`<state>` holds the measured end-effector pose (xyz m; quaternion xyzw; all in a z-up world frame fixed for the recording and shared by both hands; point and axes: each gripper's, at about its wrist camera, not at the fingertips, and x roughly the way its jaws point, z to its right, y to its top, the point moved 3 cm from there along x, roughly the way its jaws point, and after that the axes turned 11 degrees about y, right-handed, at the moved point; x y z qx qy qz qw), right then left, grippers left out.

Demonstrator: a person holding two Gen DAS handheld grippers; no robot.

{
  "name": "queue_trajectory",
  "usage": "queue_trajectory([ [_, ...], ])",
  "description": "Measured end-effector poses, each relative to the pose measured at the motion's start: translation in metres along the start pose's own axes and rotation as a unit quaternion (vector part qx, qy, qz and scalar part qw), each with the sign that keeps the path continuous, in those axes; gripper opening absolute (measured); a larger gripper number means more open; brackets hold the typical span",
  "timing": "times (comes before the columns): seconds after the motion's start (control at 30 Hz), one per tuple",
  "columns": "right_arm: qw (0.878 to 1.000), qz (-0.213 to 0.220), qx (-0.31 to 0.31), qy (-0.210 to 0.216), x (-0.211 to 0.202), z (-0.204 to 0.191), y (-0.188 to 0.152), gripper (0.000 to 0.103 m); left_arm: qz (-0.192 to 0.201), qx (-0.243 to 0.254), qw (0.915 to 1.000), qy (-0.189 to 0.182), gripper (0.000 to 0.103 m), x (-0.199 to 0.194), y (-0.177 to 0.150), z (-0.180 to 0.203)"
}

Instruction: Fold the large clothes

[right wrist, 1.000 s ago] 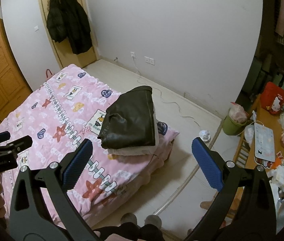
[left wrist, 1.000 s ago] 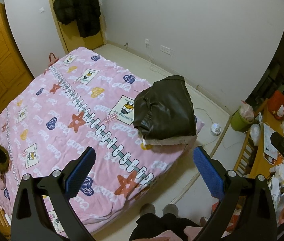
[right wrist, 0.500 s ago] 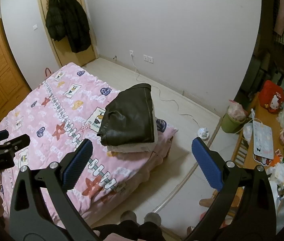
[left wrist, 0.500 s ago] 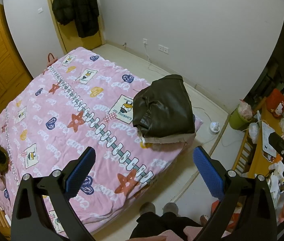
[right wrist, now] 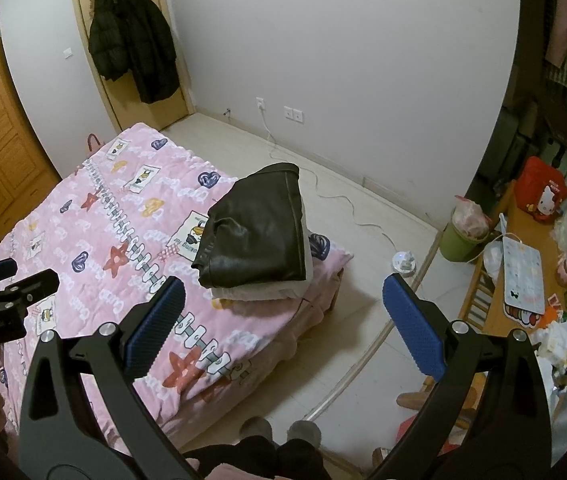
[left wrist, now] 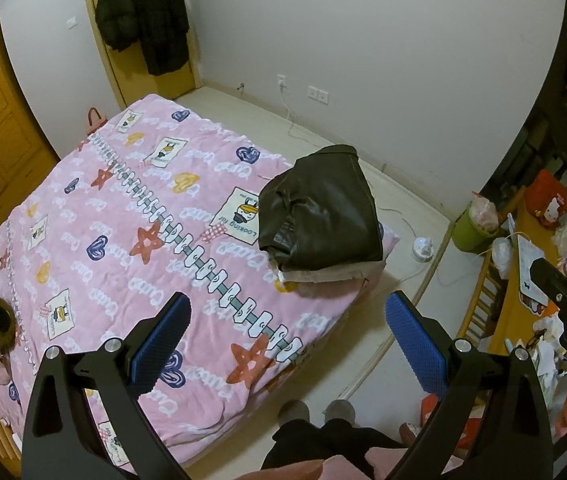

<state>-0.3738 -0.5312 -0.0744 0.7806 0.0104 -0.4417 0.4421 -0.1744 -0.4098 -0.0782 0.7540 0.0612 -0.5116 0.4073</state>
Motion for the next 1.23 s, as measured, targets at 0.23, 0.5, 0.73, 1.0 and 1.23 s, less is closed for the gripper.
queue_trajectory([
  [0.23, 1.000, -0.001, -0.001, -0.002, -0.004, 0.002, -0.007, 0.097, -0.001, 0.002, 1.0000, -0.005, 0.095, 0.000, 0.002, -0.003],
  [0.5, 1.000, -0.001, 0.001, -0.002, -0.006, 0.004, -0.010, 0.097, 0.000, 0.003, 1.0000, -0.007, 0.095, -0.002, -0.001, -0.003],
  [0.73, 1.000, -0.002, 0.000, -0.002, -0.002, 0.005, -0.004, 0.097, 0.002, 0.005, 1.0000, -0.008, 0.095, -0.003, -0.001, -0.003],
  [1.0, 1.000, -0.003, -0.001, 0.000, 0.000, 0.006, -0.001, 0.097, 0.006, 0.005, 1.0000, -0.005, 0.095, -0.004, 0.002, 0.000],
  [1.23, 1.000, -0.002, 0.003, 0.003, -0.005, 0.012, -0.010, 0.097, 0.004, 0.004, 1.0000, -0.005, 0.095, -0.003, 0.005, 0.004],
])
